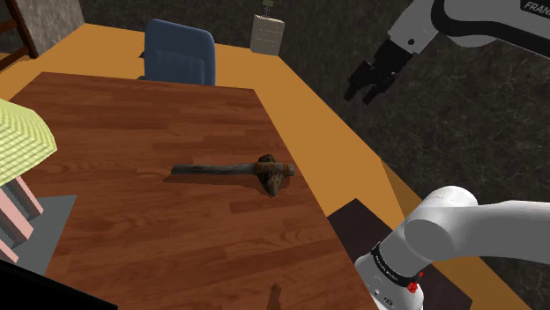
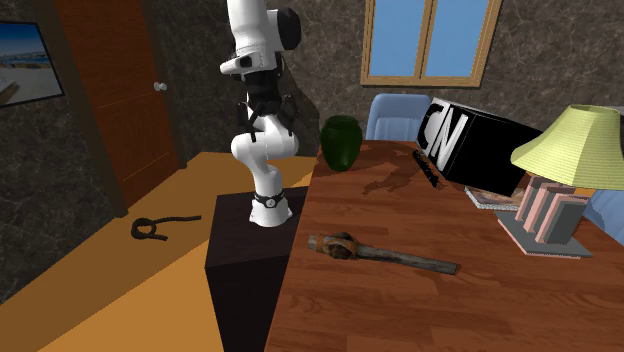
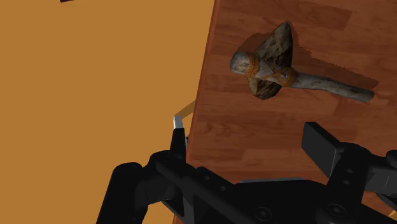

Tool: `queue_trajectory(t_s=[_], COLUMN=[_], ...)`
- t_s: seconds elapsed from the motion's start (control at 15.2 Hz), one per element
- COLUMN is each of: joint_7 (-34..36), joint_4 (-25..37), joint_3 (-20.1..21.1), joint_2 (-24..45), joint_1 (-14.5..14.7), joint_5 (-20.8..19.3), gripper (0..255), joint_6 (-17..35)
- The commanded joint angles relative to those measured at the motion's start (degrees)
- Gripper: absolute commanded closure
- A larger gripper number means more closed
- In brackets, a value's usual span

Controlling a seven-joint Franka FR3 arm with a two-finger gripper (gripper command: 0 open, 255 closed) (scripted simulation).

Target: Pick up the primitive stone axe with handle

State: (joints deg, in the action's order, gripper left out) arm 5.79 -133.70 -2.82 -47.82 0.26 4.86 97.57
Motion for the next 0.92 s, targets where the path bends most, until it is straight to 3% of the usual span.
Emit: queue_trajectory(t_s=[0.0,0.86], joint_7=[0.00,-23.52], joint_4=[0.00,1.70], joint_3=[0.00,-1.32], joint_2=[0.00,22.80], joint_1=[0.00,11.69], joint_5=[0.00,1.91], gripper=[0,0], joint_6=[0.00,16.43])
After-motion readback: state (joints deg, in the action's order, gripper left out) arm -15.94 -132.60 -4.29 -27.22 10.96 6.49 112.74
